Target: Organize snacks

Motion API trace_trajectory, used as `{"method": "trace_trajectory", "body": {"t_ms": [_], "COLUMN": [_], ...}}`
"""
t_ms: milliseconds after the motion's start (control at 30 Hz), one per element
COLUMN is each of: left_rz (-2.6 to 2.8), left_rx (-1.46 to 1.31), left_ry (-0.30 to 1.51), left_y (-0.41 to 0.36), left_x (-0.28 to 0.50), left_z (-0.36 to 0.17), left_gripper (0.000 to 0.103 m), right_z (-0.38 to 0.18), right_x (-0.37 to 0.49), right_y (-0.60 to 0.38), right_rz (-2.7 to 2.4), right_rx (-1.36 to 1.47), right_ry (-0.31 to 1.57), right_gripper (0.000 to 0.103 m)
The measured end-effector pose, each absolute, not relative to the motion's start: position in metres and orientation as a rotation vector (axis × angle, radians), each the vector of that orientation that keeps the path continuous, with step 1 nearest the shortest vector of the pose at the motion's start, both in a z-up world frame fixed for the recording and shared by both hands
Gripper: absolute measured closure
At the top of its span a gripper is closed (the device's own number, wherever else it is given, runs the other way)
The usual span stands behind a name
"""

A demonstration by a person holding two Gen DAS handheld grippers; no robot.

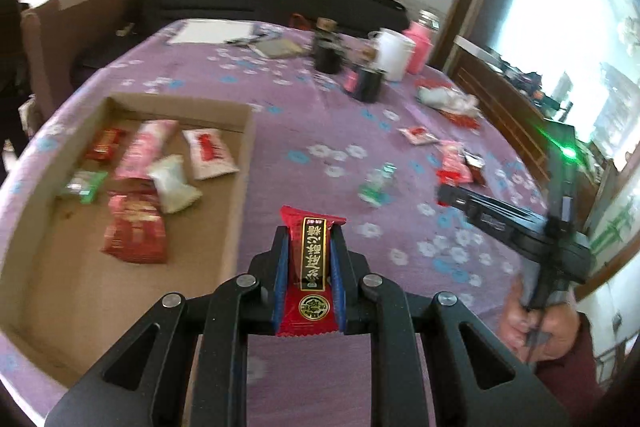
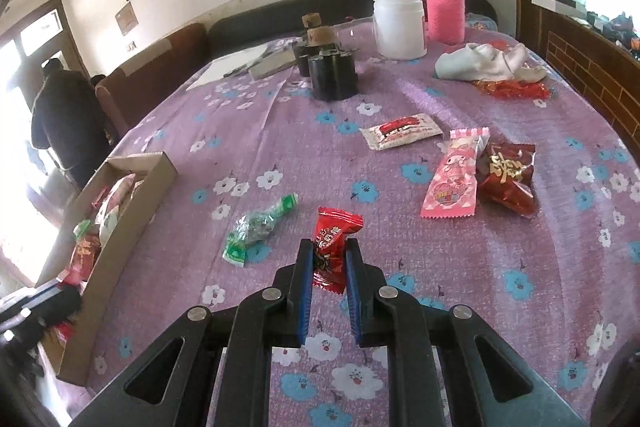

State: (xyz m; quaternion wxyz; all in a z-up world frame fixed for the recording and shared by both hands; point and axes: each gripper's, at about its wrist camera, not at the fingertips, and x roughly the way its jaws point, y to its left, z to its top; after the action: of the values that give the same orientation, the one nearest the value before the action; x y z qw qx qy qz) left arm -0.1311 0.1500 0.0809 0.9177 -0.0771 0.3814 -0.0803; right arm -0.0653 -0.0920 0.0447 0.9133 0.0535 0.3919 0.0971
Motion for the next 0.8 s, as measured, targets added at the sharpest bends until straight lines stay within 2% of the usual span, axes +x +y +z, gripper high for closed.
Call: {"method": "trace_trajectory", "body": {"t_ms": [467,800], "left_rz": [0.063,0.152], "left_rx": [-0.247,-0.297], "left_ry": [0.78,0.788], "left_y": [0.248,0.306], "left_x": [-0.135,-0.132], "left_z": [0.068,0.057], "left_gripper": [0.087,0.087], "right_z": [0.079,0.08], "right_x": [-0.09,-0.1], "right_y": [-0.002,0.092], "right_rz": [0.388,0.555], "right_rx": [0.029,-0.069], "right_ry": [0.814,0.84], "right_gripper": [0.088,0.088]}}
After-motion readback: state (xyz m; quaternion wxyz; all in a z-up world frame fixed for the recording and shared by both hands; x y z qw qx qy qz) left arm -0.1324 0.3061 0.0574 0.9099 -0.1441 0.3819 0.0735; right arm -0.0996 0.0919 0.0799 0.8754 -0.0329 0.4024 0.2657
